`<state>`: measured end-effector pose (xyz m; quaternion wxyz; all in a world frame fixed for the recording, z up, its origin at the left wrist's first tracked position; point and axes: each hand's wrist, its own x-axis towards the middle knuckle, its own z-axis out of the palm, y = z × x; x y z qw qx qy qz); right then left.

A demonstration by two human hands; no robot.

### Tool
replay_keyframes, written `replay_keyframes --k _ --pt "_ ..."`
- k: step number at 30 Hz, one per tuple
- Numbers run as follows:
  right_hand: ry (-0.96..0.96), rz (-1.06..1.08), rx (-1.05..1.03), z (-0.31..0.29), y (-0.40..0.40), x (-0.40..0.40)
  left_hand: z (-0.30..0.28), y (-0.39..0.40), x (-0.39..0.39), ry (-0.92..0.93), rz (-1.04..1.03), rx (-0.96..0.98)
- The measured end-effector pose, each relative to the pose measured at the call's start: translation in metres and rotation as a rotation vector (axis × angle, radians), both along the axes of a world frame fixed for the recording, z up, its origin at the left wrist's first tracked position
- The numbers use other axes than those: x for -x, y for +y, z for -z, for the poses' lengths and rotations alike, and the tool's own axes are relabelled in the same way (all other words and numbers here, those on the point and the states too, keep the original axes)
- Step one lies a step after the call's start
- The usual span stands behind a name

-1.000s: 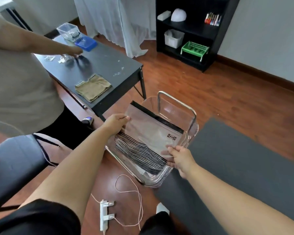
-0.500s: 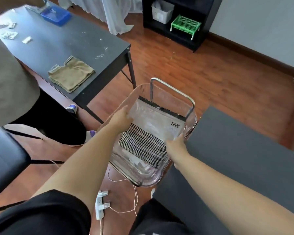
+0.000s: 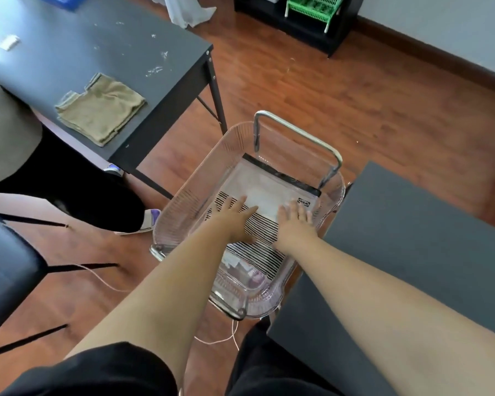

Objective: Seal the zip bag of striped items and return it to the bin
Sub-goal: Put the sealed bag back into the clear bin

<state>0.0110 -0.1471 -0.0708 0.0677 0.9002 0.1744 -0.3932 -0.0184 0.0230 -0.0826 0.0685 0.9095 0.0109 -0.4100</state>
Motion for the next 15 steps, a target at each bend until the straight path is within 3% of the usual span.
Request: replay_keyframes --k 7,12,15 --pt "0.085 -0.027 0.178 0.024 0.007 0.004 0.003 0.013 0.008 0.097 -0.114 0.018" --pt "0.078 -0.022 0.163 0.025 0.007 0.004 0.003 0.009 0.009 0.145 -0.178 0.034" --pt "0.049 0.02 0.049 0.014 0.007 0.005 0.0 0.007 0.012 0.105 -0.17 0.0"
